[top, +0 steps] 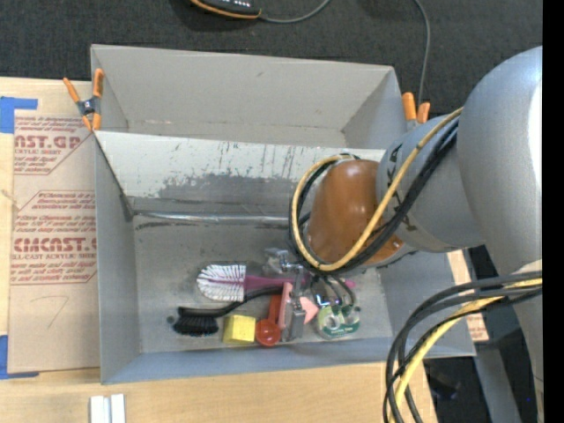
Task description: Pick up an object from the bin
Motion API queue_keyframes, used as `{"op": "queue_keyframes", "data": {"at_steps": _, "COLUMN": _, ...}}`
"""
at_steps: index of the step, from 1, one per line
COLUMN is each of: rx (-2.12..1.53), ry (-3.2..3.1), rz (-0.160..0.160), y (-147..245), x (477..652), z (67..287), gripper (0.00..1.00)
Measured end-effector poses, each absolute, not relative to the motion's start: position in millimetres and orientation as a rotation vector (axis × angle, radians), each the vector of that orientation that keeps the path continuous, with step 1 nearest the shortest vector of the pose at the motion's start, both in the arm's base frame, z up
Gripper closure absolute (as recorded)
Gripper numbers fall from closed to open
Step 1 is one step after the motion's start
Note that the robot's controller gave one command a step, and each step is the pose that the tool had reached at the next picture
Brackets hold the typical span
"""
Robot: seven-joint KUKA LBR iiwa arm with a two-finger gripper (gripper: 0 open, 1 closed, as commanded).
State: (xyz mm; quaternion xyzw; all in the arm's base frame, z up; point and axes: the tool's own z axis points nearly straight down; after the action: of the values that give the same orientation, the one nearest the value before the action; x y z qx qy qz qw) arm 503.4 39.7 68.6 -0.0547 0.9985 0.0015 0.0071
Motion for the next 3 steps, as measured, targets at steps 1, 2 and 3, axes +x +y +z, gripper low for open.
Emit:
{"op": "queue_keyframes", "data": {"at_steps": 1, "rx": -0.175, "ry": 3.121, "rz": 0.0, "y": 31, "x": 504.2, "z": 70, "gripper": 0.0}}
{"op": "queue_keyframes", "data": {"at_steps": 2, "rx": -0.24, "ry": 3.116, "rz": -0.007, "y": 21, "x": 508.3, "z": 71, "gripper": 0.0}}
{"op": "queue_keyframes", "data": {"at_steps": 3, "rx": -0.61, "ry": 3.063, "rz": -0.007, "y": 44, "x": 494.1, "z": 70, "gripper": 1.0}}
